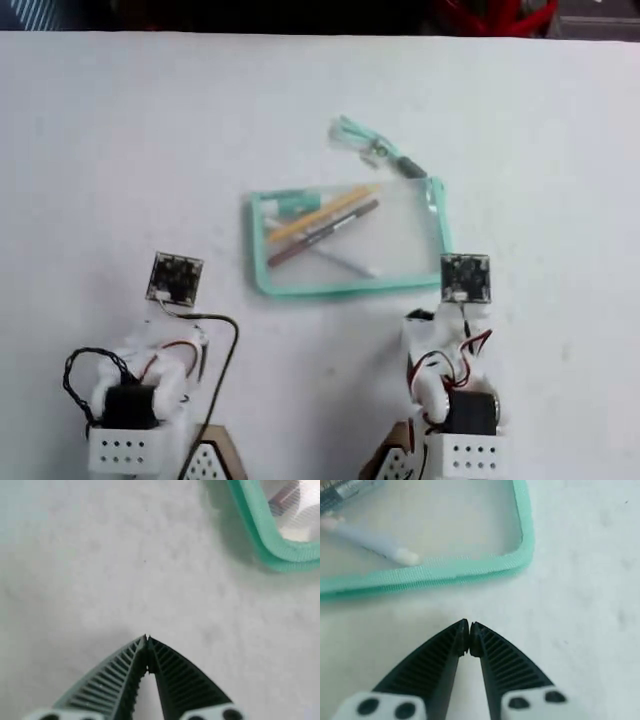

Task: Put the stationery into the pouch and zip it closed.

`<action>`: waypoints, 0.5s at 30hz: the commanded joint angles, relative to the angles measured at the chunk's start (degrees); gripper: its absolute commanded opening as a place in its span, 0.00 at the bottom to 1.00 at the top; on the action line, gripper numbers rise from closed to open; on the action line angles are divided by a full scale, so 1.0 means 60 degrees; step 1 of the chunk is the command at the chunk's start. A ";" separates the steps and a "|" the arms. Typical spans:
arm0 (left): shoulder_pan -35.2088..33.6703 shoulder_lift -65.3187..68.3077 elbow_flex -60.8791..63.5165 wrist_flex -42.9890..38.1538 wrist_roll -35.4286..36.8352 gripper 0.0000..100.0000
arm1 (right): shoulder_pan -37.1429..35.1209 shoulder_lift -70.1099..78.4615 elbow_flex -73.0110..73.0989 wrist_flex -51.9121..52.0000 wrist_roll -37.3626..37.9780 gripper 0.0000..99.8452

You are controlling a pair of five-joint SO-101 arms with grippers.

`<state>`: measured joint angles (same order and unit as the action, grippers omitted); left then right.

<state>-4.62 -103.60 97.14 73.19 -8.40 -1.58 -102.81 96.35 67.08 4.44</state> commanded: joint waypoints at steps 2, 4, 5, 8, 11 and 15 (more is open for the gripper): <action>-0.0051 -0.0051 -0.0029 0.0044 0.0103 0.02 | -0.0330 -0.0037 0.0088 0.0916 0.1919 0.02; -0.0051 -0.0051 -0.0029 0.0044 0.0103 0.02 | -0.0960 -0.0037 0.0088 0.0916 0.2066 0.02; -0.0051 -0.0051 -0.0029 0.0044 0.0103 0.02 | -0.1223 -0.0037 0.0088 0.0916 0.2066 0.02; -0.0051 -0.0051 -0.0029 0.0044 0.0103 0.02 | -0.1414 -0.0037 0.0088 0.0916 0.2066 0.02; -0.0051 -0.0066 -0.0029 0.0044 0.0103 0.02 | -0.1062 -0.0037 0.0088 0.0916 0.2066 0.02; -0.0066 -0.0066 -0.0029 0.0044 0.0103 0.02 | -0.0711 -0.0037 0.0088 0.0916 0.2066 0.02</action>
<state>-4.62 -103.60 97.14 73.19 -8.40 -7.12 -102.81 96.35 72.18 16.22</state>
